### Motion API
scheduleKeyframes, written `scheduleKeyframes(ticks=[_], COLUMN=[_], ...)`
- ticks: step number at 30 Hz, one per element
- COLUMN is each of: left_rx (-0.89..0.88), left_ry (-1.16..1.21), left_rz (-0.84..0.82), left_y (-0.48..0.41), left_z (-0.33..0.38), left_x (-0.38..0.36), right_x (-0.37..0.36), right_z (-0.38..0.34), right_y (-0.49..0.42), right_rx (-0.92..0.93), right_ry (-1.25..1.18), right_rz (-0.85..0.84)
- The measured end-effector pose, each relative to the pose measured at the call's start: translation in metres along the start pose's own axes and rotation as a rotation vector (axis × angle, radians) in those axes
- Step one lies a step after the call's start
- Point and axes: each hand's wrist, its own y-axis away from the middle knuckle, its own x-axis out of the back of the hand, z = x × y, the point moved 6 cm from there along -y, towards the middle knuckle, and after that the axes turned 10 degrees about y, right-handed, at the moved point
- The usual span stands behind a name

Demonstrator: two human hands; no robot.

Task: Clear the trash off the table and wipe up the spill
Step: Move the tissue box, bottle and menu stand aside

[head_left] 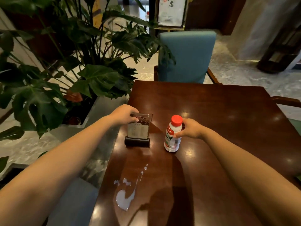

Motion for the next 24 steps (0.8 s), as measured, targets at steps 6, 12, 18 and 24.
scheduleKeyframes(ticks=[6, 12, 18, 24], left_rx=[-0.094, -0.209, -0.3, -0.35], left_ry=[-0.126, -0.113, -0.062, -0.046], left_rz=[-0.045, -0.068, -0.131, -0.162], left_y=[-0.039, -0.082, -0.131, -0.174], left_z=[0.047, 0.134, 0.224, 0.31], left_x=[0.001, -0.006, -0.036, -0.078], right_x=[0.042, 0.089, 0.133, 0.178], right_z=[0.033, 0.085, 0.153, 0.225], right_y=[0.043, 0.105, 0.166, 0.21], right_rx=[-0.089, -0.21, -0.344, -0.425], right_ry=[-0.002, -0.016, -0.085, -0.104], right_rz=[0.16, 0.279, 0.385, 0.482])
